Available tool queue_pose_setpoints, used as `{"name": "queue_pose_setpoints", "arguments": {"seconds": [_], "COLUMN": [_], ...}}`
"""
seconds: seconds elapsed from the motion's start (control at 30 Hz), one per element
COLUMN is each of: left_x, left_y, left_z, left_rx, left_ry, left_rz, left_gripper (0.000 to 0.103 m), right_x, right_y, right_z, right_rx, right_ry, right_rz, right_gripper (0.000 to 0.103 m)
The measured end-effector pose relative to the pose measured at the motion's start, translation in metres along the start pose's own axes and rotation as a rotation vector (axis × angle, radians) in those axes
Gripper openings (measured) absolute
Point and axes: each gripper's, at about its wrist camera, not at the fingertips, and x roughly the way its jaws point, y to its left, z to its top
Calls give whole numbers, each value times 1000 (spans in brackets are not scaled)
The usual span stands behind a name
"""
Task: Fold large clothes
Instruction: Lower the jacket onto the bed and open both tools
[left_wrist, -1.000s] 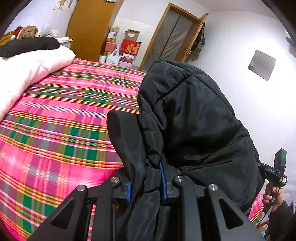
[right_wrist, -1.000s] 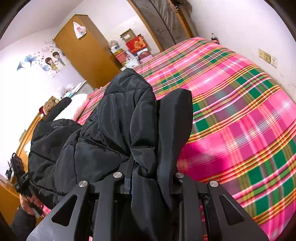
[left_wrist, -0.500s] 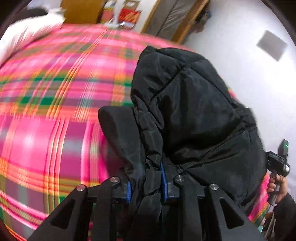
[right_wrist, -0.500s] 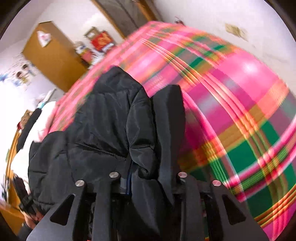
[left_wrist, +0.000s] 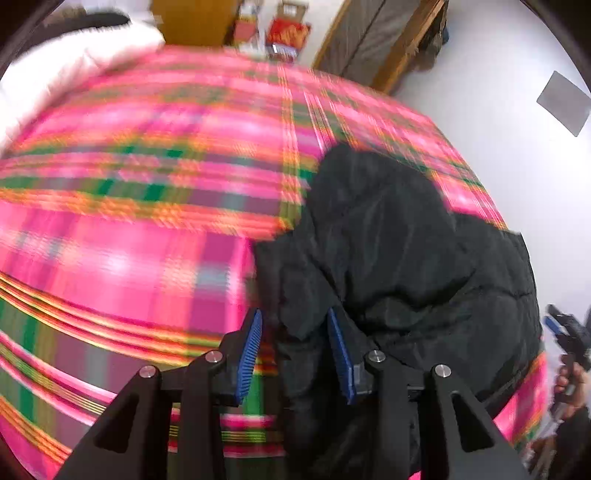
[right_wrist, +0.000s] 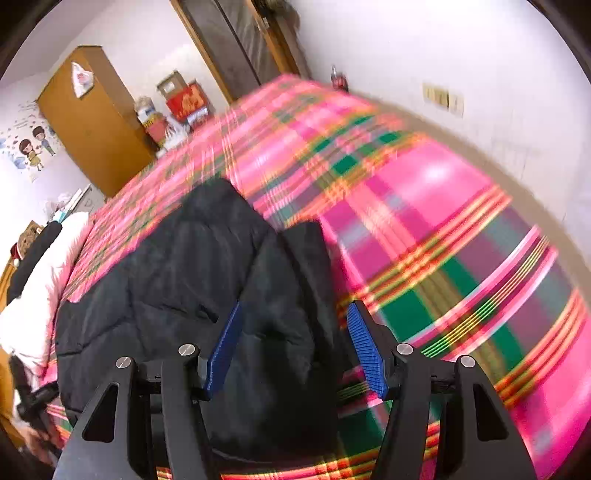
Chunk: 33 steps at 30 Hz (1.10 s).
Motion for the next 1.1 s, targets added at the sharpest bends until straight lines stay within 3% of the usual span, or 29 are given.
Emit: {"name": "queue_pose_setpoints", "arguments": {"seconds": [0.13, 0.23, 0.33, 0.47, 0.67, 0.9, 1.1], "left_x": [-20, -7, 25, 87, 111, 110, 75], "left_y": [-14, -54, -90, -94, -84, -87, -89], "left_z": [30, 56, 70, 74, 62, 59, 59], "left_rx": [-8, 113, 196, 233, 186, 199, 203], "left_ry": [-95, -121, -96, -19, -23, -13, 7], "left_rz": [-12, -40, -39, 51, 39, 53, 47], "left_gripper": [38, 38, 38, 38, 40, 39, 39], "right_x": [2, 26, 62, 109, 135, 126, 71], "right_y": [46, 77, 96, 89, 77, 84, 89], "right_z": [9, 14, 22, 22, 19, 17, 11], "right_rx": [-121, -192, -232, -264, -261, -276, -277], "right_ry": [-31, -16, 20, 104, 129, 114, 64], "right_rz": [28, 37, 25, -49, -69, -108, -105], "right_gripper": [59, 59, 59, 59, 58, 58, 58]}}
